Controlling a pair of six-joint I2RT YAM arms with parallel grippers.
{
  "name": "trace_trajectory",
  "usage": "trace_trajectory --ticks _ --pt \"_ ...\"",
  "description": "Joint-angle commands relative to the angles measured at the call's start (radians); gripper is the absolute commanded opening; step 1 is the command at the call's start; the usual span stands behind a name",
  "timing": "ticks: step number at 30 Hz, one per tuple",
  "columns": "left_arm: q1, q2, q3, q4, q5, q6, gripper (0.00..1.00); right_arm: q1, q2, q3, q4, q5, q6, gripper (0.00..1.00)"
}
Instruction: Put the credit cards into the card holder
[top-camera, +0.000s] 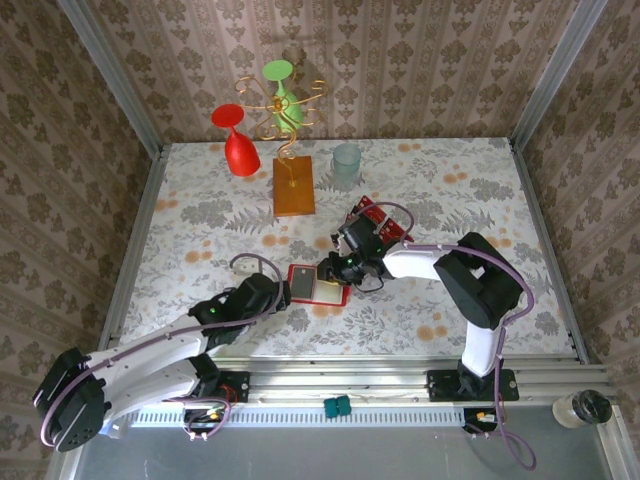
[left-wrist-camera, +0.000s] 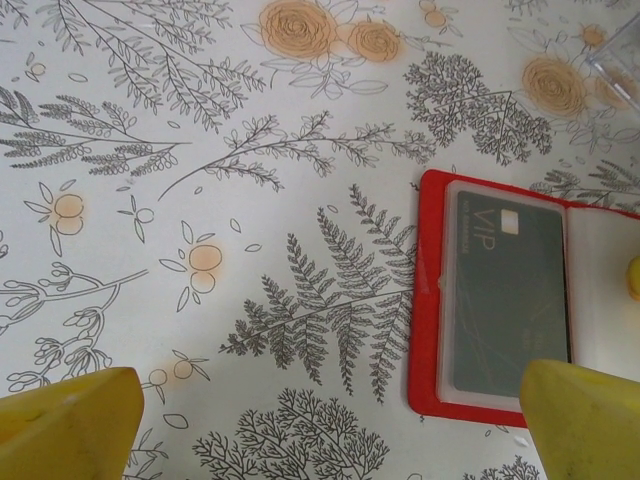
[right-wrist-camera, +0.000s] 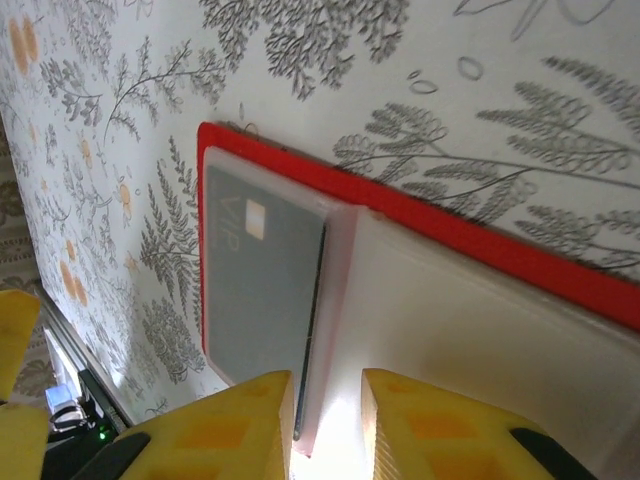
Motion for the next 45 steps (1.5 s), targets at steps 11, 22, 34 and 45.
trace_trajectory --ticks 11,22,34,45 --pt "-0.004 0.216 0.104 0.121 0.056 0.054 0.99 -0.020 -0.037 0.192 -0.435 0.243 -0.286 0.27" --pt "-0.032 0.439 0.221 0.172 0.071 0.091 1.00 -0.023 0.041 0.220 -0.443 0.244 -0.319 0.24" --pt "-0.059 0.509 0.234 0.220 0.083 0.098 1.00 -0.011 0.077 0.222 -0.396 0.150 -0.284 0.20" --pt "-0.073 0.525 0.219 0.245 0.085 0.100 1.00 -0.008 0.094 0.237 -0.374 0.126 -0.250 0.20"
